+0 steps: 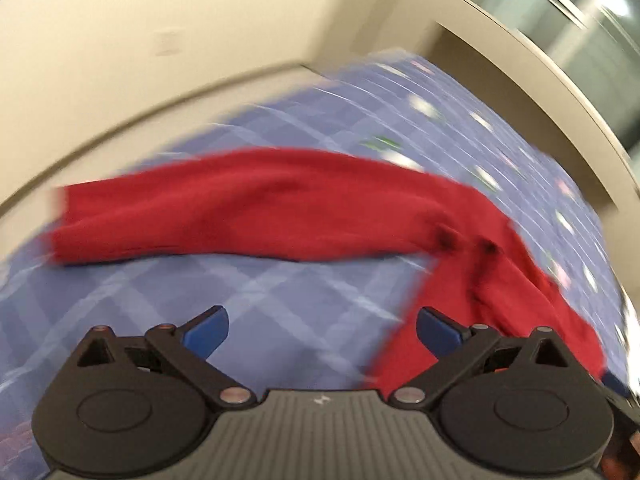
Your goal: Fold small clothes
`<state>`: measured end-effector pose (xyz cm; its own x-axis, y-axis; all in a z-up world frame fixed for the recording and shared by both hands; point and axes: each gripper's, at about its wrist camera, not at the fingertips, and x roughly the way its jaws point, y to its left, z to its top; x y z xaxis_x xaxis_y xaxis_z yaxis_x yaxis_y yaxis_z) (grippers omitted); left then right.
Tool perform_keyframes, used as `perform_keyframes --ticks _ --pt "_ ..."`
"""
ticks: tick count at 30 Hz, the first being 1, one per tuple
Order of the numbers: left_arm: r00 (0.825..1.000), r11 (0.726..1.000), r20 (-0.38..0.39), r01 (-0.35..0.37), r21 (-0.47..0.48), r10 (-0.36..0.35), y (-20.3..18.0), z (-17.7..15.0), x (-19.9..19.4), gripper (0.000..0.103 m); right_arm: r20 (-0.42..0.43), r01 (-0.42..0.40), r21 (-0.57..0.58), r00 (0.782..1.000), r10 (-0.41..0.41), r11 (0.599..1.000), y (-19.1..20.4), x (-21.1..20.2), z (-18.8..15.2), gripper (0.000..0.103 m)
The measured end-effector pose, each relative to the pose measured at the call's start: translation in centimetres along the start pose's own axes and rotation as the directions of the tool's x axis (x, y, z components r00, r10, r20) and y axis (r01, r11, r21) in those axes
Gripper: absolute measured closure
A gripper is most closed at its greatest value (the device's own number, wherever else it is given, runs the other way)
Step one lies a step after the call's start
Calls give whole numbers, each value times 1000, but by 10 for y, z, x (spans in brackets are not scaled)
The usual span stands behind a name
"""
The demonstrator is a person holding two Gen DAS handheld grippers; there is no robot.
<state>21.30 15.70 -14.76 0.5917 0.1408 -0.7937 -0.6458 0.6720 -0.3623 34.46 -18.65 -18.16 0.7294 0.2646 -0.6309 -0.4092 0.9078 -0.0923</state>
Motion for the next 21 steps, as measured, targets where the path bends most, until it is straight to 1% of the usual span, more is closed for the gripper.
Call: perform_keyframes --ticks 1,3,4,5,6,7,9,12,13,14,15,16,17,18,20,21 --pt "999 998 23 -42 -50 43 19 1 -6 1 2 -20 -15 1000 20 1000 10 0 2 1" --pt "994 984 61 -83 -159 93 54 4 -15 2 8 -54 -44 998 55 998 28 -1 4 1" --pt "991 970 78 -89 -226 109 73 7 -17 5 10 -73 -59 997 73 996 39 -1 5 1" --pt "989 955 82 -97 -281 125 88 10 -16 7 11 -85 -67 996 86 994 46 -2 6 1" --pt "988 935 80 -98 -342 133 102 12 -14 11 8 -100 -74 995 100 992 55 -1 7 1" --pt "989 917 80 -86 -391 126 115 13 -12 18 5 -110 -79 994 111 991 62 0 8 1" --pt "992 868 80 -46 -495 98 137 17 -5 26 -1 -120 -92 993 121 989 75 1 10 1" --pt "988 785 151 62 -616 40 158 16 0 26 10 -101 -113 995 103 988 83 3 13 1" --pt "986 763 165 87 -641 26 162 18 2 26 14 -90 -117 996 93 989 84 6 15 1" --pt "985 748 173 100 -656 20 164 18 5 26 17 -74 -118 997 77 990 84 11 18 1" --pt "984 739 174 103 -666 20 164 20 9 36 22 -52 -117 998 55 992 83 15 19 1" --pt "986 738 167 96 -668 23 163 21 12 63 27 -29 -112 999 32 993 81 21 21 1" --pt "989 745 142 72 -663 31 161 24 16 79 29 -3 -104 1000 6 995 79 26 24 1" --pt "992 749 113 39 -662 48 160 27 20 90 32 19 -93 999 -16 995 76 31 26 1" --pt "991 744 118 27 -668 70 157 30 23 94 36 53 -64 998 -51 997 70 43 32 1" --pt "988 750 133 29 -660 79 155 33 22 95 40 60 -53 998 -58 997 68 46 35 1"
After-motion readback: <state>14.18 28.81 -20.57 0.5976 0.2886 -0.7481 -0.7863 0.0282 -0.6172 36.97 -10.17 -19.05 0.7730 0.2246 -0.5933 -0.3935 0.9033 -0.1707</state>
